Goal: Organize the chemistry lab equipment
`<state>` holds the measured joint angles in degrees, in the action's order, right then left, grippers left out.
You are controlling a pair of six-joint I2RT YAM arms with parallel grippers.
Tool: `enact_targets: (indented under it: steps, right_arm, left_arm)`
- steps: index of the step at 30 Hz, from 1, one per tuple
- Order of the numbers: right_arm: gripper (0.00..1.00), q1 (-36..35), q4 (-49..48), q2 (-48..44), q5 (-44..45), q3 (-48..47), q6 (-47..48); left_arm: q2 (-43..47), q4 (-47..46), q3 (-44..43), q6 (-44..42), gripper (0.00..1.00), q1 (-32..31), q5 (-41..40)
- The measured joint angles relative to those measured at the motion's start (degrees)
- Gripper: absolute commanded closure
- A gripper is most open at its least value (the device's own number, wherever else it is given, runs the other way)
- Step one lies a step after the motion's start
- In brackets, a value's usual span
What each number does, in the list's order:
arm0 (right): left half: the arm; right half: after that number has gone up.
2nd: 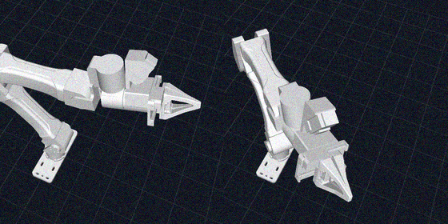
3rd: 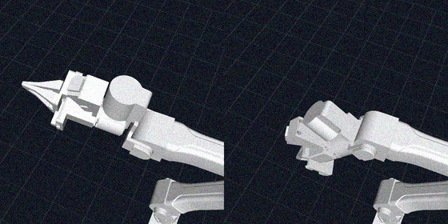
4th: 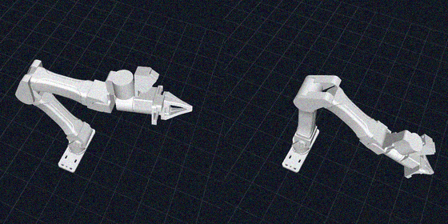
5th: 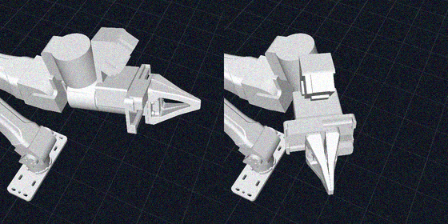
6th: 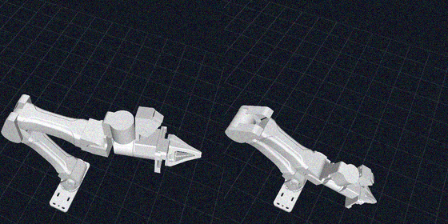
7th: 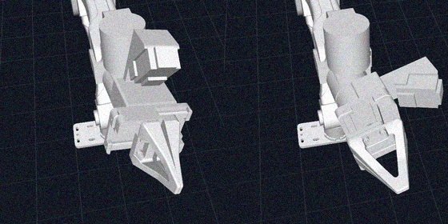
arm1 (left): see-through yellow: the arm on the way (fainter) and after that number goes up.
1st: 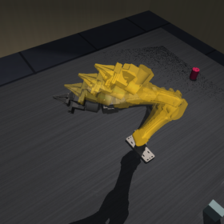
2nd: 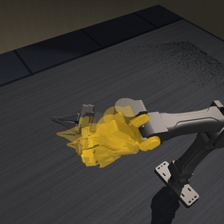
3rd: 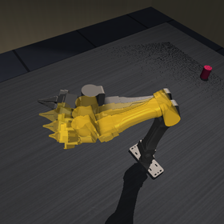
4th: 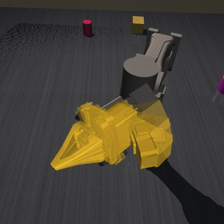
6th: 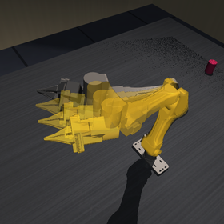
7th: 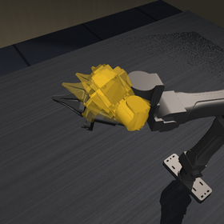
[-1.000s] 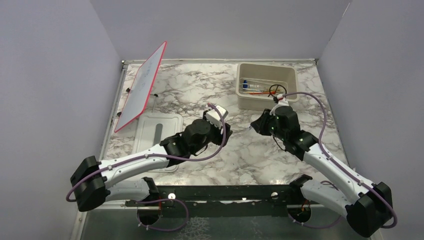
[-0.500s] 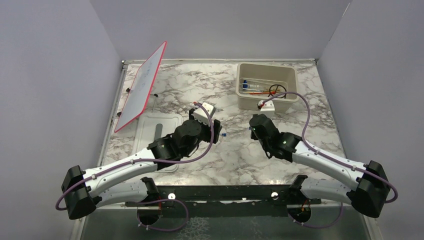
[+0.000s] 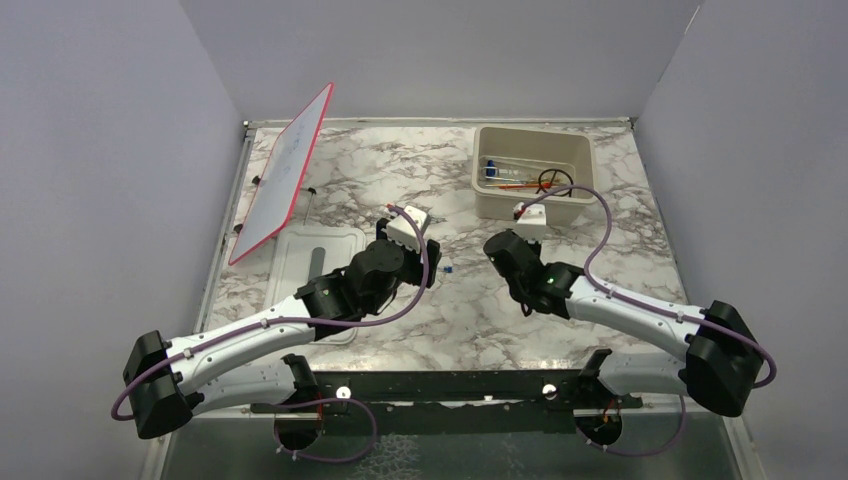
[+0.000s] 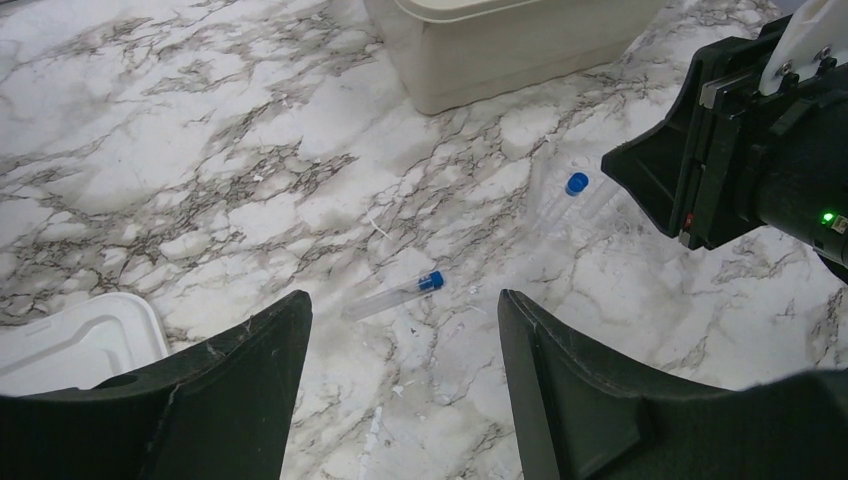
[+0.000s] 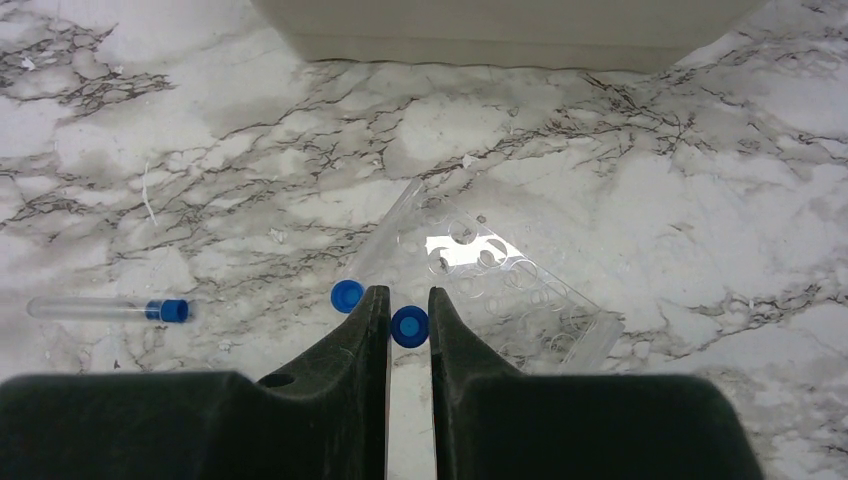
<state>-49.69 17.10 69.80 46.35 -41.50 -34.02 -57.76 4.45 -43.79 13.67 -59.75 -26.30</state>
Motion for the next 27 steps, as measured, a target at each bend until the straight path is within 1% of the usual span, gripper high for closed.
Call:
enact_targets:
  steps: [13,19,27]
  right_arm:
    - [0.88,-0.11,-3.72,0.61,-0.04,1.29,-1.14]
    - [0.87,-0.11,-3.76,1.57,-0.04,1.40,-1.16]
    - [0.73,-0.11,-3.72,3.43,-0.11,1.40,-1.97]
  left_arm:
    - [-0.13,0.55,0.00,0.02,0.28,0.00,-0.11]
    - [-0.26,0.66,0.00,0.02,0.28,0.00,-0.11]
    - [-0.76,0.87,0.00,0.00,0.28,0.00,-0.11]
